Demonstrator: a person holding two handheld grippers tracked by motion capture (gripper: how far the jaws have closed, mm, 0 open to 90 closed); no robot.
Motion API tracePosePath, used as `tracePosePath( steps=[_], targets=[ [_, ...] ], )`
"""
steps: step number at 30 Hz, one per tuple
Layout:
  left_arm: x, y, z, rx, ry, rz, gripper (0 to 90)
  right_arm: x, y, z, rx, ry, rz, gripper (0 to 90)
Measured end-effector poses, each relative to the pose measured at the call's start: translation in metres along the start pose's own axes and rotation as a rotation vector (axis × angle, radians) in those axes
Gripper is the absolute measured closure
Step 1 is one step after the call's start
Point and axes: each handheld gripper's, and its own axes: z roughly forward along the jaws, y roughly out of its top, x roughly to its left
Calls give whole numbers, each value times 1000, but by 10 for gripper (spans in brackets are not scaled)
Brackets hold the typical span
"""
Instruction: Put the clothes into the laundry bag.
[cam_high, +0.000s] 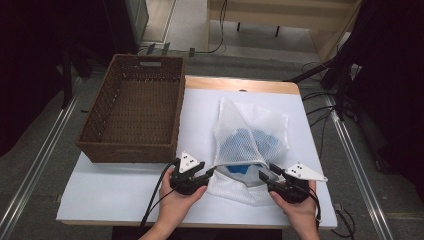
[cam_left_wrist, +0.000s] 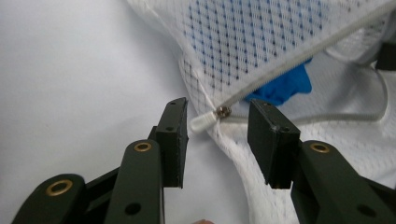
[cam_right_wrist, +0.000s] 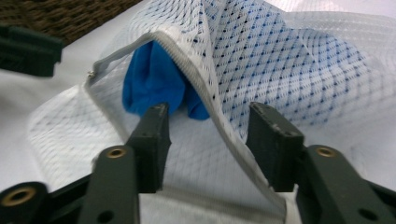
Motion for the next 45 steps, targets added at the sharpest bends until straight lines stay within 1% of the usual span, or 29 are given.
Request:
tracePosePath(
  steps=[2,3,7,9,10,13,16,18,19,21,22,23,24,26,28,30,31,33,34,35,36,37,38,39,40,41,43,44,45],
  targets=[
    [-1,3,1,-9,24,-1,582,-2,0,-8,-10,4,0,436],
    [-1,5,3,-21,44,-13,584,-3,0,-12,-20,7,2,426],
    [3,11,8,-55,67,-70,578,-12,3,-26,-77,6,16,415],
    [3,13,13,-61,69,-83,576,-19,3,-32,-93,-14,38,420],
    [2,14,15,-58,72,-83,576,-23,2,-33,-94,-37,48,431],
    [0,16,27,-42,94,-63,580,-39,-3,-34,-86,-138,126,462],
    [3,18,36,-25,90,-92,569,-53,-11,-30,-57,-209,200,481],
    [4,19,42,-16,78,-109,553,-59,-14,-27,-36,-218,243,481],
    [5,18,45,-1,66,-115,546,-61,-15,-26,-29,-214,259,481],
    [5,17,51,25,56,-117,527,-65,-16,-22,-19,-217,275,485],
    [5,16,54,43,55,-116,523,-65,-16,-20,-4,-215,291,485],
    [5,15,56,61,53,-116,516,-66,-16,-16,11,-213,295,485],
    [5,15,57,63,50,-117,512,-66,-16,-13,34,-205,305,485],
    [3,16,56,75,58,-106,509,-65,-17,-4,82,-192,295,496],
    [2,15,60,122,42,-84,510,-62,-15,1,109,-202,273,506],
    [-2,15,60,133,56,-31,509,-59,-14,5,135,-203,260,518],
    [-3,14,60,137,55,-17,510,-57,-14,7,154,-215,249,521],
    [-5,14,59,143,57,4,528,-54,-14,8,167,-240,215,544],
    [-6,13,59,144,62,14,538,-52,-13,9,176,-260,209,587],
    [-7,12,58,148,51,32,600,-50,-13,9,181,-281,193,638],
    [-9,11,59,149,51,65,699,-49,-13,10,188,-301,183,685],
    [-13,10,59,144,65,93,716,-48,-12,10,191,-312,172,739],
    [-17,9,60,148,56,140,784,-48,-12,10,194,-308,170,807],
    [-21,9,59,147,66,173,842,-48,-12,10,191,-282,172,882],
    [-22,8,59,145,69,187,874,-47,-12,11,191,-261,164,900],
    [-22,9,58,151,61,189,891,-46,-12,11,190,-263,156,900],
    [-18,10,55,157,50,178,900,-48,-12,9,183,-255,162,900],
    [-16,10,54,159,52,180,900,-51,-12,6,176,-263,182,900],
    [-12,9,50,164,70,199,900,-54,-13,4,167,-270,184,900]
  ],
)
